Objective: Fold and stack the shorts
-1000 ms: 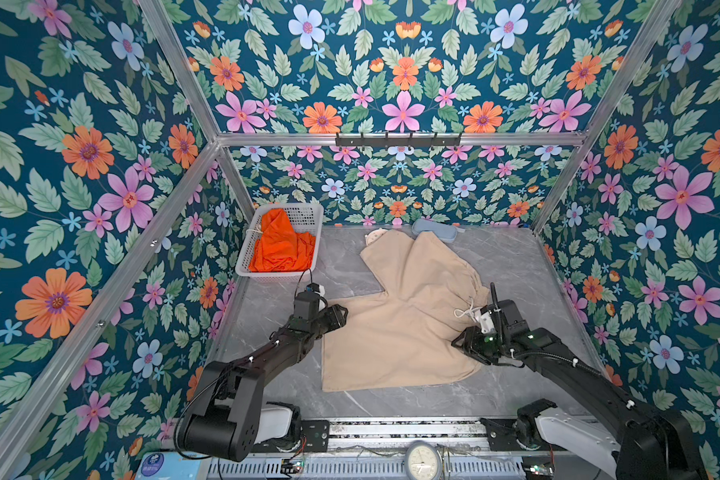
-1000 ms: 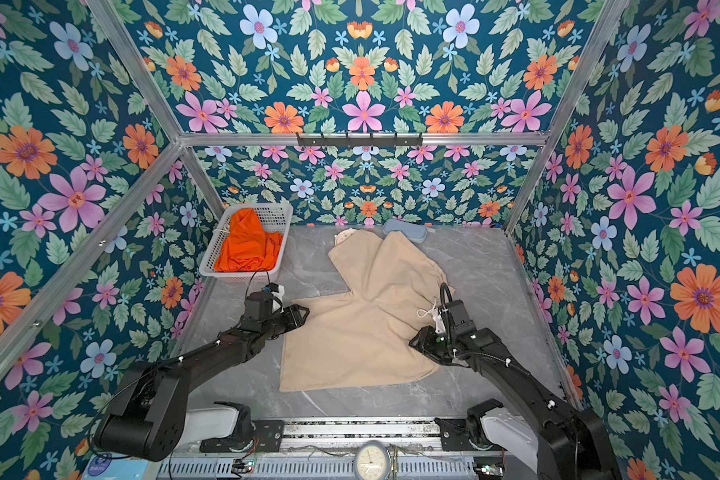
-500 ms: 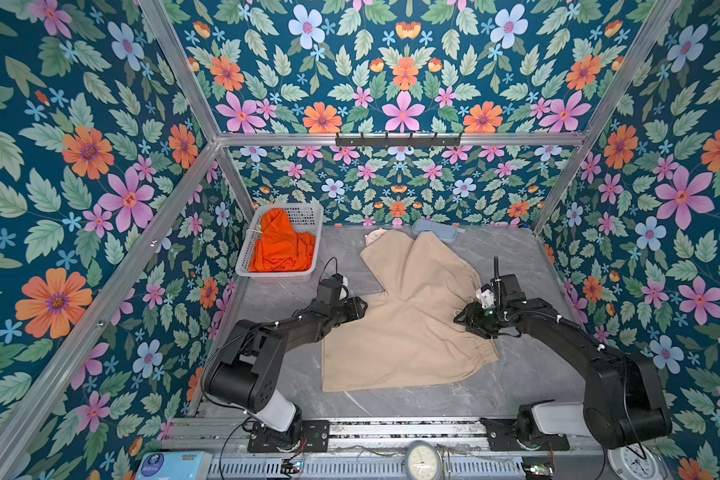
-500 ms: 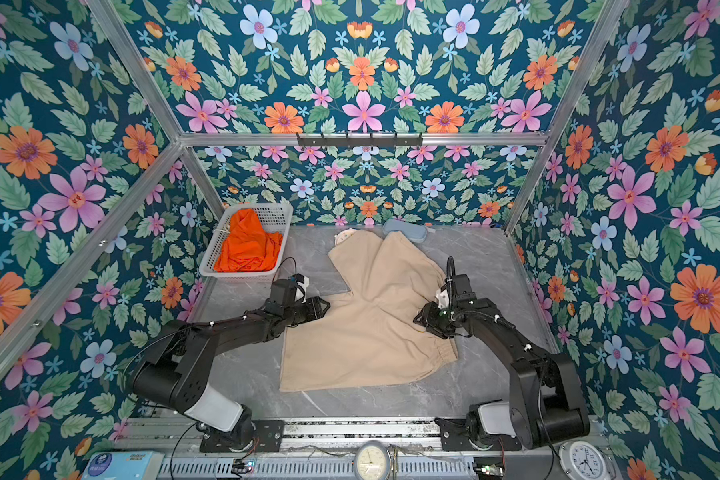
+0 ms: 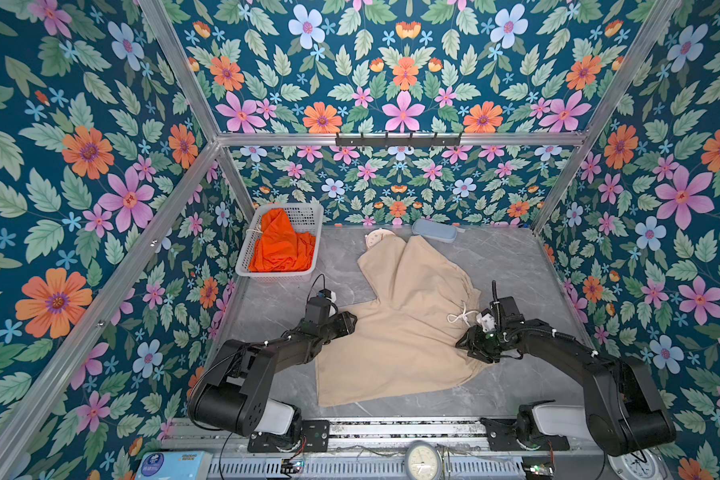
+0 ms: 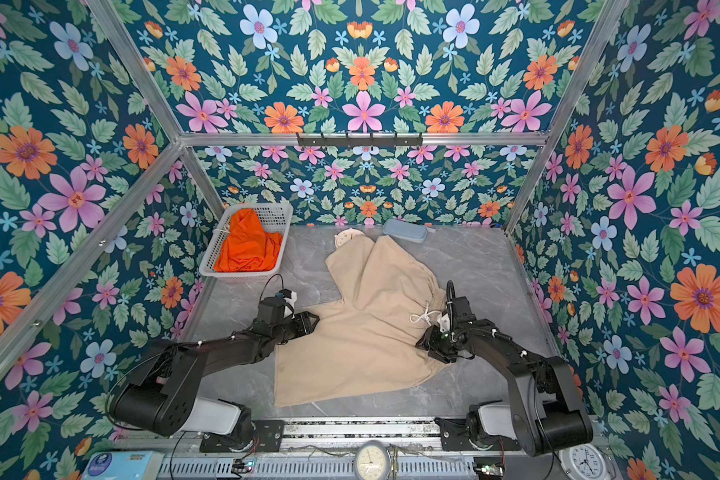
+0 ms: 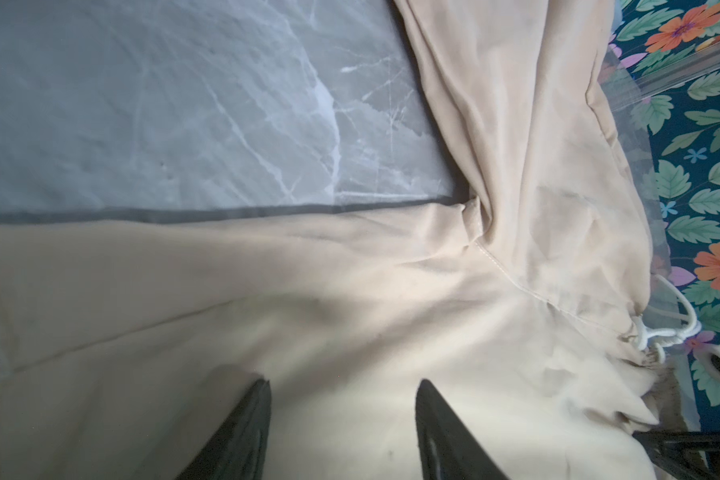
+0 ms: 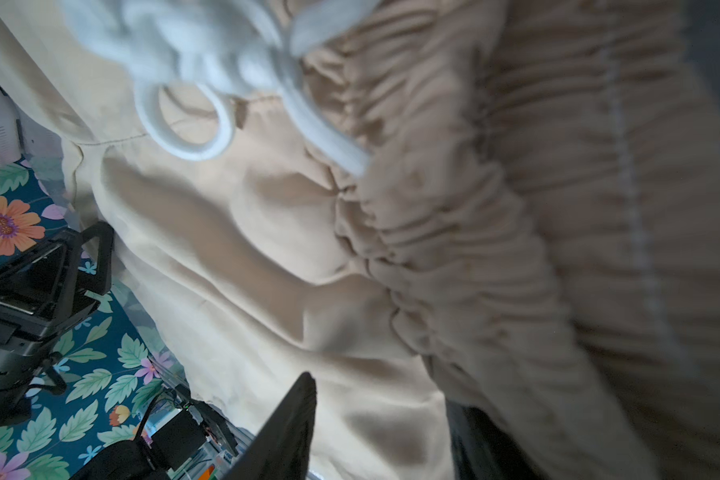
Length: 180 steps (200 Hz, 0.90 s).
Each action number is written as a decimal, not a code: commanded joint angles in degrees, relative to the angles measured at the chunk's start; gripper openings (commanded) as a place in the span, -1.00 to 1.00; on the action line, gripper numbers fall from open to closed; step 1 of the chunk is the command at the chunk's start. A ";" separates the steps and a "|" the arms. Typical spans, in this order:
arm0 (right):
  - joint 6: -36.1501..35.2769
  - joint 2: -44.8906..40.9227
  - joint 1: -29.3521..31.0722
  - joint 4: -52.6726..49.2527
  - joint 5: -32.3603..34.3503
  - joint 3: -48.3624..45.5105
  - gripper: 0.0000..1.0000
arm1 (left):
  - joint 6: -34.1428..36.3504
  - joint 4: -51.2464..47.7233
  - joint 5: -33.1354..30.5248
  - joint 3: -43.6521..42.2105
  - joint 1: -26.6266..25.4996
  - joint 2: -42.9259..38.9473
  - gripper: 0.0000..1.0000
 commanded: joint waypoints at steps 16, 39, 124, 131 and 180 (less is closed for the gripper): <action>-0.82 -7.10 -0.05 -7.58 3.63 5.93 0.06 | 0.99 -7.67 0.34 5.97 0.11 -2.90 0.22; -3.28 -4.62 -0.79 -8.50 5.30 14.16 0.07 | 3.45 -9.89 1.57 15.57 0.11 1.38 0.22; -6.89 27.23 -1.49 -3.49 3.09 40.28 0.02 | 5.66 -9.09 8.96 48.99 0.01 31.20 0.12; -6.73 28.90 -1.52 -3.19 3.06 41.22 0.02 | 5.66 -9.06 9.13 51.24 0.01 33.34 0.12; -5.79 37.36 -2.56 0.39 1.69 44.03 0.01 | 3.86 -8.16 8.91 61.33 -0.14 45.97 0.09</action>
